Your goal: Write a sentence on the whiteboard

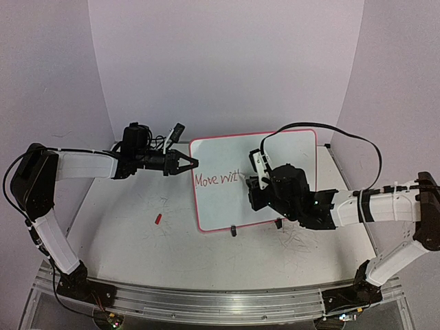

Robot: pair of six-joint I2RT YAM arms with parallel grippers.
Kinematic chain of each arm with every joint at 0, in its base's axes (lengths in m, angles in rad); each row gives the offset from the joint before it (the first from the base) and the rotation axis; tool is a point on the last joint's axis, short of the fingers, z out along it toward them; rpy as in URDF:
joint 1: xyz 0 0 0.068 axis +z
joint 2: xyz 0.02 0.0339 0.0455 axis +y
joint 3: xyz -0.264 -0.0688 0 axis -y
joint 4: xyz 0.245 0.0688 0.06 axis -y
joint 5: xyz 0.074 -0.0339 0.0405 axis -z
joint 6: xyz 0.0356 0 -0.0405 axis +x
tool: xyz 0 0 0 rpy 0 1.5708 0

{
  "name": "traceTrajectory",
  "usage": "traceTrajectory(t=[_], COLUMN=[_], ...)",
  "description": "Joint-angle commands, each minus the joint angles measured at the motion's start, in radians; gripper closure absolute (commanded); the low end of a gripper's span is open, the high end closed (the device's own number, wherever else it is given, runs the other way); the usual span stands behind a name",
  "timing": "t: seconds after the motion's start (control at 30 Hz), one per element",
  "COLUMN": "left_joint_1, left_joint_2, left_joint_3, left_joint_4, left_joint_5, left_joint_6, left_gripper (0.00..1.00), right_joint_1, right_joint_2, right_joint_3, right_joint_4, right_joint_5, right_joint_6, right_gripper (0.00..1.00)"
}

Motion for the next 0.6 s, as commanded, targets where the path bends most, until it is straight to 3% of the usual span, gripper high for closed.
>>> traceTrajectory(t=[0.0, 0.57], left_joint_1=[-0.008, -0.007], left_joint_2=[-0.028, -0.028], left_joint_3=[-0.001, -0.001], left_joint_4=[-0.008, -0.010], left_joint_5=[-0.045, -0.047], left_joint_6=[0.106, 0.107], left_gripper=[1.00, 1.00], right_joint_1=[-0.003, 0.005], right_joint_2=[-0.008, -0.012], right_joint_3=[-0.014, -0.035], right_joint_4=[-0.032, -0.050], right_joint_5=[-0.008, -0.030], right_joint_6=[0.024, 0.045], right_gripper=[1.00, 1.00])
